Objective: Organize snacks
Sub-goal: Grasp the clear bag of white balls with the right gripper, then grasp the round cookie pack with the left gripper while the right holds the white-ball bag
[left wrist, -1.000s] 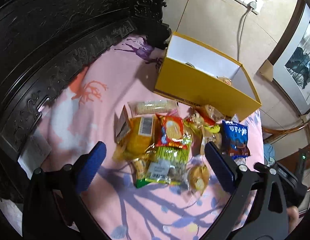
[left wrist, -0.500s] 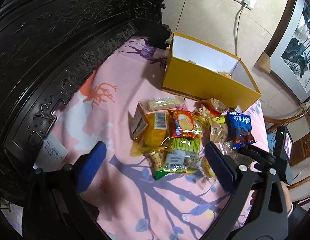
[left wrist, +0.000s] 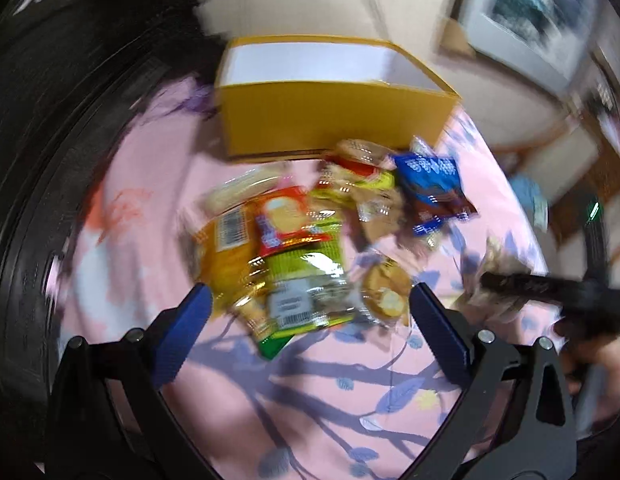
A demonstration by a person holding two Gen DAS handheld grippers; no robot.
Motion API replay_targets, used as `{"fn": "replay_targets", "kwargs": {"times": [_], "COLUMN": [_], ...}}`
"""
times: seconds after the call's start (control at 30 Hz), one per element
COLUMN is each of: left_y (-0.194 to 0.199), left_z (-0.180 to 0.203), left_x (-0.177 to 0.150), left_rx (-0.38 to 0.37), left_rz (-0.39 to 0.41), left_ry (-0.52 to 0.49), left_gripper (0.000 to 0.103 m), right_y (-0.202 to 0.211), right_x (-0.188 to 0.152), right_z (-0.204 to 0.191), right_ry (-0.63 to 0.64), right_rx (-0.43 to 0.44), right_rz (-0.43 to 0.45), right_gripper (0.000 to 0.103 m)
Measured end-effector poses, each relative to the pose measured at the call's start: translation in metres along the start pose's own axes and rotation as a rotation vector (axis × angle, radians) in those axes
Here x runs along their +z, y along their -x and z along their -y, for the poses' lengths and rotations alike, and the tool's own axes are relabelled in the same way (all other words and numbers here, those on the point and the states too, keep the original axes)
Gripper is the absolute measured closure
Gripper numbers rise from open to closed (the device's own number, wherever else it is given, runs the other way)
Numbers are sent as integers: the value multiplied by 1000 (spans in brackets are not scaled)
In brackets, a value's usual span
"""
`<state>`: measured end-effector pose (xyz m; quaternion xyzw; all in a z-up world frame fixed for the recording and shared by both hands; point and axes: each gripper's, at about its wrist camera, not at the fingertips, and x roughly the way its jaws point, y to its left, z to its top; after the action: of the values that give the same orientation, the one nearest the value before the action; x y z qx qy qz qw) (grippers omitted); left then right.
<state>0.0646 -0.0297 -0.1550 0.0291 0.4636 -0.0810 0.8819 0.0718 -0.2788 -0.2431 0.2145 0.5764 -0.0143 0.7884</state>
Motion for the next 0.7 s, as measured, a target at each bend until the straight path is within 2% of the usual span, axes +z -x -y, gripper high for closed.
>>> {"fn": "replay_targets", "kwargs": {"times": [0.13, 0.2, 0.3, 0.47, 0.63, 0.67, 0.7], "left_y": [-25, -38, -55, -79, -107, -110, -112], "left_z": [41, 55, 68, 76, 75, 76, 76], "left_x": [-3, -7, -12, -17, -18, -19, -19], "left_rx": [-46, -71, -112, -176, -179, -186, -192], "left_rz": [20, 20, 9, -26, -87, -94, -100], "left_ry": [-181, -239, -304, -405, -475, -482, -489], "left_gripper": [2, 2, 2, 2, 3, 4, 17], "right_y": [15, 19, 28, 28, 29, 29, 30], "right_x": [-14, -19, -30, -41, -48, -49, -49], "right_z": [3, 3, 4, 8, 14, 15, 16], "right_ry": [34, 52, 68, 58, 37, 34, 32], "right_rx": [18, 25, 35, 85, 84, 80, 76], "right_rz": [17, 26, 43, 20, 21, 23, 24], "right_gripper": [67, 67, 67, 67, 66, 66, 66]}}
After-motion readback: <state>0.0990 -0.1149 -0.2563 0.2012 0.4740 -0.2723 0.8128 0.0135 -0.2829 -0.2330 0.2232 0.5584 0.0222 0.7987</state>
